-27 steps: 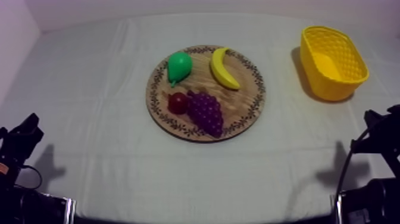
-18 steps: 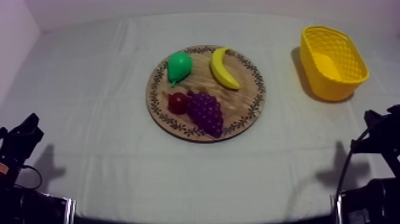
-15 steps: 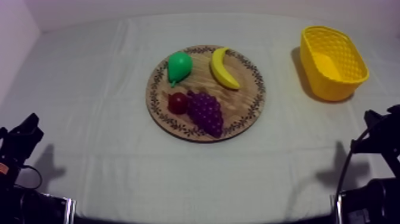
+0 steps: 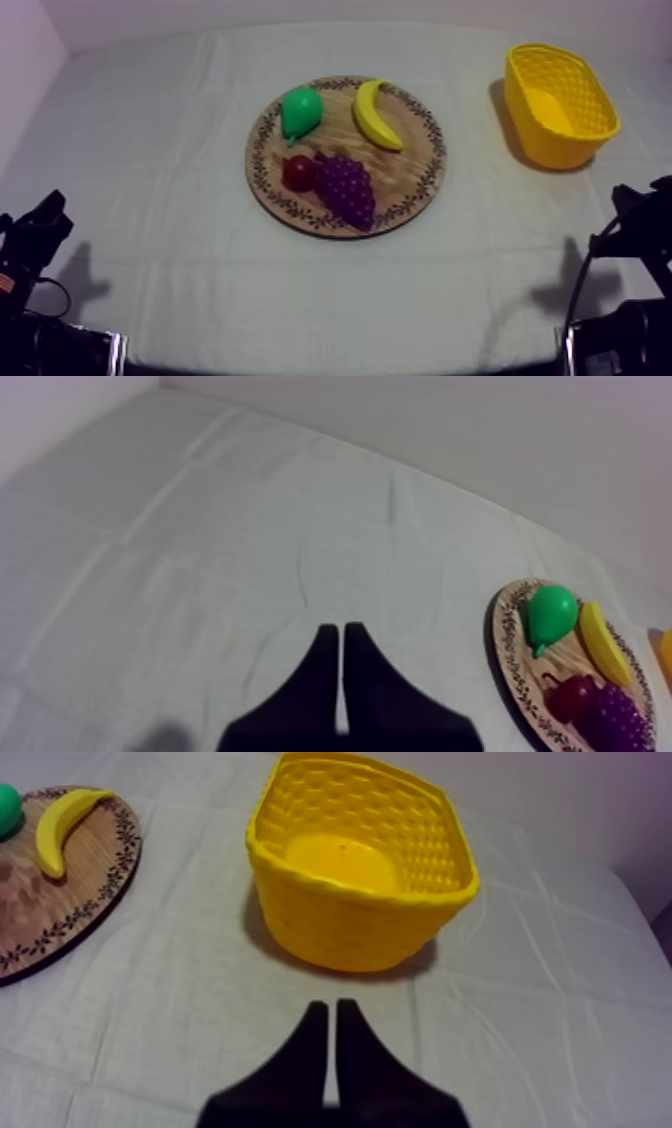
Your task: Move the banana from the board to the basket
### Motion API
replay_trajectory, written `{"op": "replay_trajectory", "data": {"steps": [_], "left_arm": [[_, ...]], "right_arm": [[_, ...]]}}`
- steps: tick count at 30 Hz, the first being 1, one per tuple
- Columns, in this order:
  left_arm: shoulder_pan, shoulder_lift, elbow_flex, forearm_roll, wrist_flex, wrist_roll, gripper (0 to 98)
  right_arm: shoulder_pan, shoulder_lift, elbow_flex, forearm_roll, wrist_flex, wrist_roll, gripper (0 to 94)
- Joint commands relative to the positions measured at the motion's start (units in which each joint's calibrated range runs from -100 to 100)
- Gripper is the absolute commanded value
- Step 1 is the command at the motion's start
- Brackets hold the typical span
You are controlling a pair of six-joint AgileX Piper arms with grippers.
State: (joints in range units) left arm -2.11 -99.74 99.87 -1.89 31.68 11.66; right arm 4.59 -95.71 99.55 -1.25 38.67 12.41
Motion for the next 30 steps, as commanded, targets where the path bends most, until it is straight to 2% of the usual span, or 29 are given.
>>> {"op": "replay_trajectory", "data": {"steps": [1, 13, 25, 27, 30], "left_arm": [[-0.03, 0.0, 0.02, 0.01, 0.0, -0.01, 0.1], [-0.03, 0.0, 0.02, 0.01, 0.0, -0.01, 0.1], [-0.03, 0.0, 0.02, 0.01, 0.0, -0.01, 0.1], [-0.03, 0.0, 0.02, 0.01, 0.0, -0.01, 0.1], [-0.03, 0.0, 0.02, 0.01, 0.0, 0.0, 0.1]], "right_arm": [[0.0, -0.05, 0.0, -0.04, -0.04, 0.02, 0.3], [0.0, -0.05, 0.0, -0.04, -0.04, 0.27, 0.5], [-0.07, -0.05, 0.11, 0.34, 0.15, 3.12, 0.4], [-0.14, -0.05, 0.11, 0.47, 0.14, 3.03, 0.4], [-0.89, 0.68, -0.05, 2.22, -0.36, 0.68, 0.4]]}}
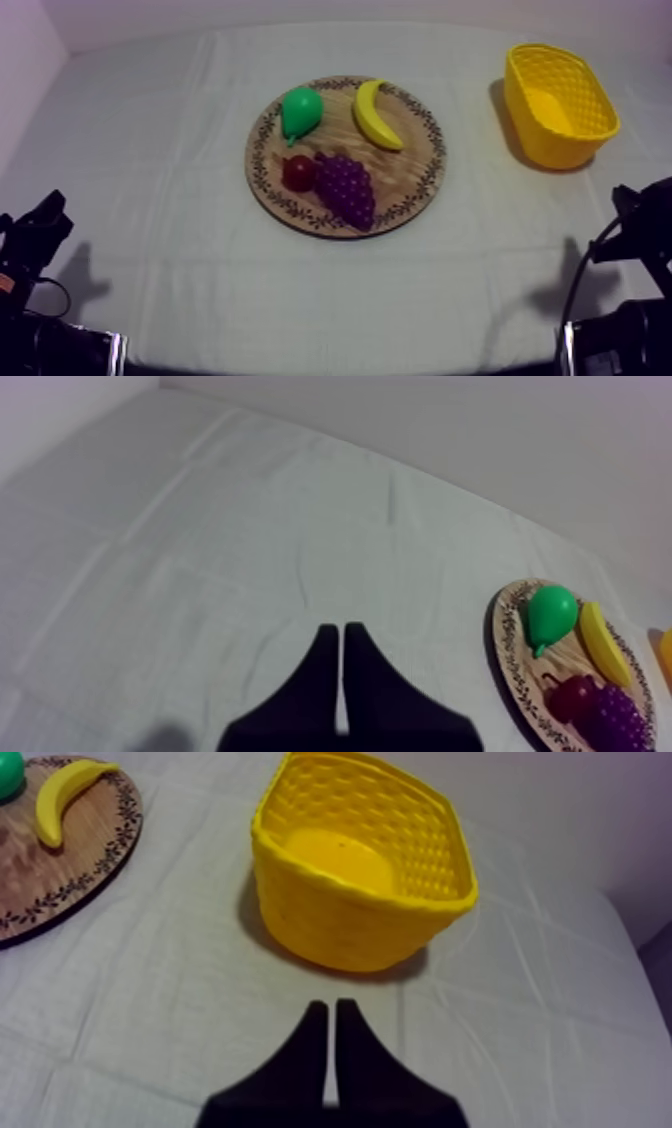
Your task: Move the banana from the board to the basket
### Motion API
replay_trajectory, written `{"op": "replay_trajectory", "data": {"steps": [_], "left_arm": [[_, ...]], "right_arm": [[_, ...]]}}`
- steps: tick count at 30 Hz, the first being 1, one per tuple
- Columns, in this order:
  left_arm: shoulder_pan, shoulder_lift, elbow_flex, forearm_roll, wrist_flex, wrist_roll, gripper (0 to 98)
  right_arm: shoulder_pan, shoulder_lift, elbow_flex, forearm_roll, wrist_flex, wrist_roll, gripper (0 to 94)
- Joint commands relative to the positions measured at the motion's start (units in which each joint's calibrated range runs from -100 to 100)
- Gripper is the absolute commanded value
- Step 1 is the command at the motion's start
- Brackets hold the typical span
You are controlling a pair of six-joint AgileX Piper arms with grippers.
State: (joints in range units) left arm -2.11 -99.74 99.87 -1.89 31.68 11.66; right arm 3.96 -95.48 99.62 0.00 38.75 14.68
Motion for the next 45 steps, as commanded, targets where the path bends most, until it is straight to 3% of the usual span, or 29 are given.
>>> {"op": "replay_trajectory", "data": {"steps": [1, 6, 15, 21, 26, 37, 45], "left_arm": [[-0.03, 0.0, 0.02, 0.01, 0.0, 0.0, 0.1], [-0.03, 0.0, 0.02, 0.01, 0.0, -0.01, 0.1], [-0.03, 0.0, 0.02, 0.01, 0.0, -0.01, 0.1], [-0.03, 0.0, 0.02, 0.01, 0.0, -0.01, 0.1], [-0.03, 0.0, 0.02, 0.01, 0.0, -0.01, 0.1], [-0.03, 0.0, 0.02, 0.01, 0.0, -0.01, 0.1], [-0.03, 0.0, 0.02, 0.01, 0.0, 0.0, 0.1]], "right_arm": [[-0.63, 1.1, -0.5, 1.65, -0.73, -2.62, 0.4], [-4.04, 7.93, -6.52, 5.65, -0.75, -8.22, 0.4], [-10.48, 26.99, -26.62, 10.49, 3.05, -16.88, 0.4], [-15.4, 38.38, -40.35, 12.1, 7.35, -21.23, 0.3], [-19.39, 45.79, -50.71, 11.39, 11.47, -22.92, 0.3], [-22.91, 63.38, -74.46, 5.05, 22.26, -20.97, 0.3], [-26.15, 74.56, -85.71, 4.15, 27.05, -21.38, 0.3]]}}
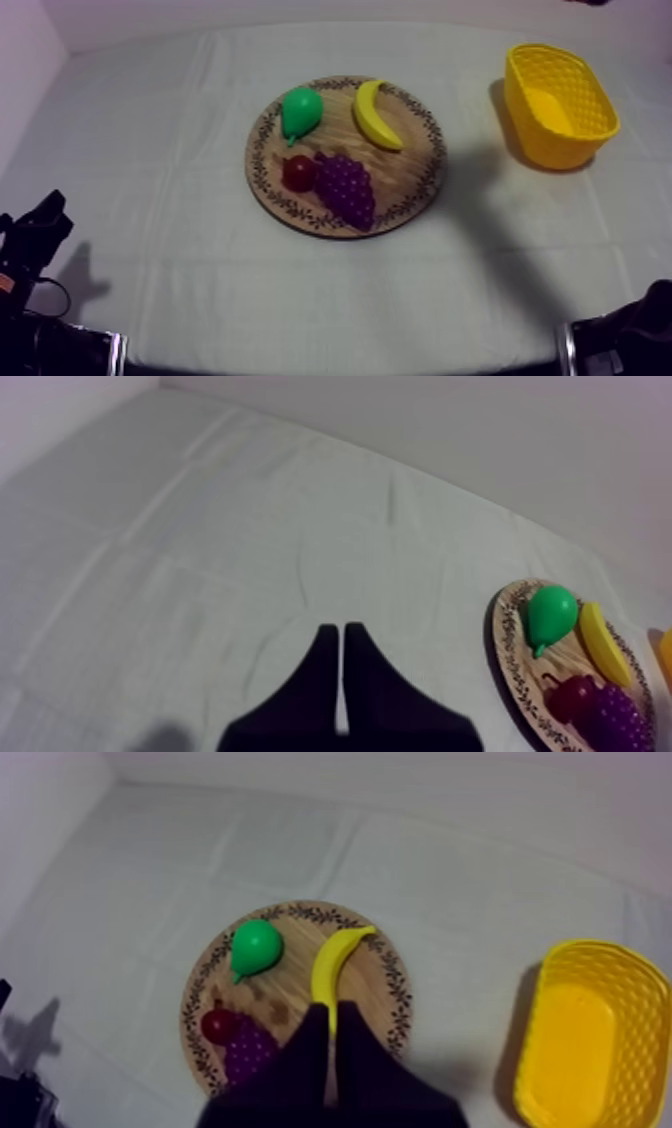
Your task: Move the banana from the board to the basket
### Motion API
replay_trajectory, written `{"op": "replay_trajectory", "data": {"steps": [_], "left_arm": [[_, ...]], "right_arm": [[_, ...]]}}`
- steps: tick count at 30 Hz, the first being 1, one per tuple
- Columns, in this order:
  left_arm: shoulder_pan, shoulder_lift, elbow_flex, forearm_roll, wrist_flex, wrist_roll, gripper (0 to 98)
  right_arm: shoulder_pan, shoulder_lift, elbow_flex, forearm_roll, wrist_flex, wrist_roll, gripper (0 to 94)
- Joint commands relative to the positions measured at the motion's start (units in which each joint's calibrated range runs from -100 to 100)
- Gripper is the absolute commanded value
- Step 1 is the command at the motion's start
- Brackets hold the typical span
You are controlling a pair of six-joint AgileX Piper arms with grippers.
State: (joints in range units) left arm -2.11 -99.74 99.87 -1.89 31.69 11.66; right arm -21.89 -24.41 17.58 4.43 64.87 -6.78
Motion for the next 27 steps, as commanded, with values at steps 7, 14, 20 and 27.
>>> {"op": "replay_trajectory", "data": {"steps": [7, 14, 20, 27], "left_arm": [[-0.03, 0.0, 0.02, 0.01, -0.01, -0.01, 0.1], [-0.03, 0.0, 0.02, 0.01, -0.01, -0.01, 0.1], [-0.03, 0.0, 0.02, 0.01, -0.01, -0.01, 0.1], [-0.03, 0.0, 0.02, 0.01, -0.01, -0.01, 0.1]], "right_arm": [[-0.26, 12.9, -12.13, -3.36, 3.86, 0.85, 0.4], [-0.38, 19.04, -14.11, -5.09, 3.78, 1.25, 0.4], [-0.02, 23.01, -13.71, -6.31, 2.42, 1.86, 0.4], [-0.5, 25.74, -10.45, -6.7, -0.91, 1.93, 0.7]]}}
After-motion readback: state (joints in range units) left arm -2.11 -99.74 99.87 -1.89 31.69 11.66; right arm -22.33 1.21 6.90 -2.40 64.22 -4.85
